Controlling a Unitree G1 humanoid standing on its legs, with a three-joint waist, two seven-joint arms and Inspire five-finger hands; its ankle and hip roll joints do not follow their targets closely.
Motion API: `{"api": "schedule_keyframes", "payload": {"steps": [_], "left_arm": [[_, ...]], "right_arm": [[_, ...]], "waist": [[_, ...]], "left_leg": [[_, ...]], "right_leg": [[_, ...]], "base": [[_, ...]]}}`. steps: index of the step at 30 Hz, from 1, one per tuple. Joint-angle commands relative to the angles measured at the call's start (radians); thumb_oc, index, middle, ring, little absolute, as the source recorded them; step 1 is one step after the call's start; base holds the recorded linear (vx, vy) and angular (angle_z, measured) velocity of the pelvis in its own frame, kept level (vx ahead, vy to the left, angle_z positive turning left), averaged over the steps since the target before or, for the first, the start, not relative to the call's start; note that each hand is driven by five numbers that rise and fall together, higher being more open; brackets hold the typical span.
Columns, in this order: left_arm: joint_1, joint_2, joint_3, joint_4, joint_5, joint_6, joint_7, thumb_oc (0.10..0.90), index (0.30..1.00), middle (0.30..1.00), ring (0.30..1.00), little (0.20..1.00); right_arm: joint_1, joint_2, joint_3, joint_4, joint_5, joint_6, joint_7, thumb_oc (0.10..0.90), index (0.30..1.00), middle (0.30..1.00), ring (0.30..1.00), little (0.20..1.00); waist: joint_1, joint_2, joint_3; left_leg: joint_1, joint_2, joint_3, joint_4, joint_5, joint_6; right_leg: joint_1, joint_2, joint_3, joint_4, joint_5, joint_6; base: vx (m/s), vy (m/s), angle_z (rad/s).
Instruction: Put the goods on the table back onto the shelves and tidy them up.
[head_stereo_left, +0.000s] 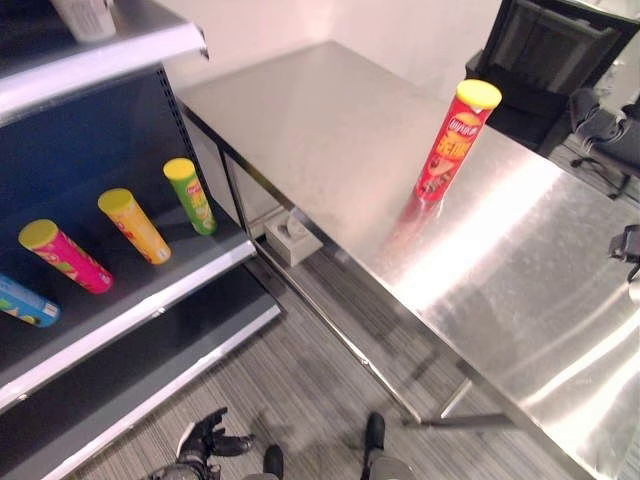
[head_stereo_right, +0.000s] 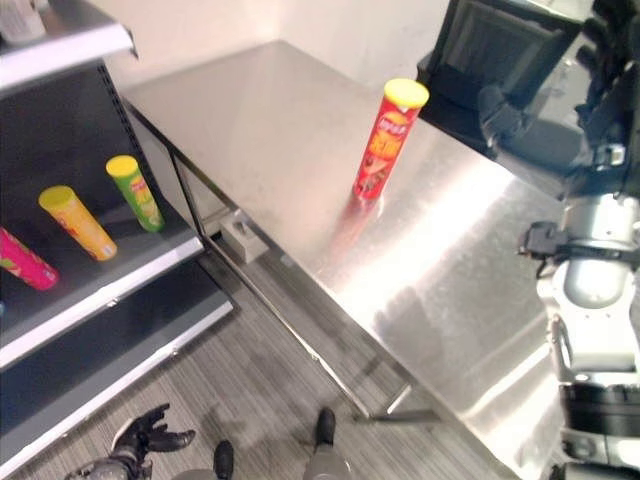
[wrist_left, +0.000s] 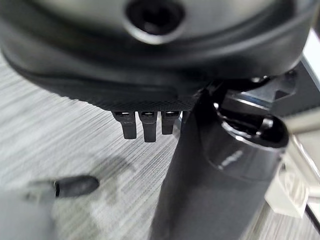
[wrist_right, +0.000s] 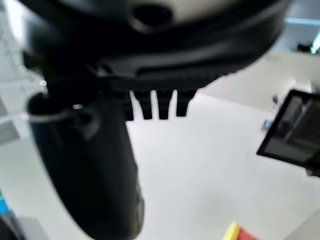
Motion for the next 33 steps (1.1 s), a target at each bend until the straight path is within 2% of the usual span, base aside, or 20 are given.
{"api": "schedule_keyframes", "payload": {"steps": [1,10,15,25,28,33], "left_arm": [[-0.046,0.067,-0.019,-0.026,0.0,-0.048,0.001,0.8,0.9,0.9,0.9,0.9],[-0.029,0.057,-0.042,-0.028,-0.007,-0.044,-0.005,0.8,0.9,0.9,0.9,0.9],[-0.03,0.058,-0.048,-0.018,-0.009,-0.043,-0.002,0.8,0.9,0.9,0.9,0.9],[-0.02,0.061,-0.058,-0.017,-0.003,-0.042,-0.005,0.8,0.9,0.9,0.9,0.9],[-0.022,0.077,-0.072,-0.02,0.003,-0.045,-0.009,0.8,0.9,0.9,0.9,0.9],[-0.021,0.084,-0.07,-0.018,-0.004,-0.047,-0.008,0.8,0.9,0.9,0.9,0.9]], "right_arm": [[-0.138,-0.091,-0.047,0.006,0.041,-0.056,0.003,0.8,0.9,0.9,0.9,0.9],[-0.166,-0.13,0.058,0.066,0.126,-0.035,0.085,0.8,0.9,0.9,0.9,0.9],[-0.21,-0.116,0.076,0.09,0.161,-0.05,0.077,0.8,0.9,0.9,0.9,0.9],[-0.277,-0.174,0.168,0.186,0.126,-0.009,0.087,0.8,0.9,0.9,0.9,0.9],[-0.339,-0.218,0.257,0.252,0.136,0.015,0.12,0.8,0.9,0.9,0.9,0.9],[-0.419,-0.232,0.353,0.274,0.184,0.017,0.156,0.8,0.9,0.9,0.9,0.9]], "waist": [[0.019,-0.054,-0.072],[0.031,-0.054,-0.068],[0.04,-0.052,-0.067],[0.05,-0.057,-0.062],[0.062,-0.067,-0.054],[0.065,-0.072,-0.05]], "left_leg": [[-0.046,-0.019,-0.004,0.004,-0.079,0.009],[-0.058,0.008,-0.011,0.004,-0.073,-0.012],[-0.064,0.013,-0.014,0.004,-0.072,-0.016],[-0.065,0.012,-0.021,0.004,-0.073,-0.019],[-0.073,0.013,-0.022,0.004,-0.068,-0.021],[-0.08,0.014,-0.022,0.004,-0.063,-0.024]], "right_leg": [[0.035,-0.024,-0.045,0.015,-0.069,0.077],[0.051,-0.013,-0.072,0.014,-0.094,0.066],[0.055,-0.011,-0.083,0.014,-0.103,0.063],[0.063,-0.015,-0.095,0.014,-0.107,0.062],[0.061,-0.017,-0.102,0.014,-0.105,0.062],[0.057,-0.016,-0.106,0.014,-0.105,0.061]], "base": [[0.04,-0.069,-0.02],[0.04,-0.041,0.04],[0.02,-0.009,0.04],[0.02,-0.002,0.08],[0.0,-0.002,0.01],[0.0,0.0,0.0]]}}
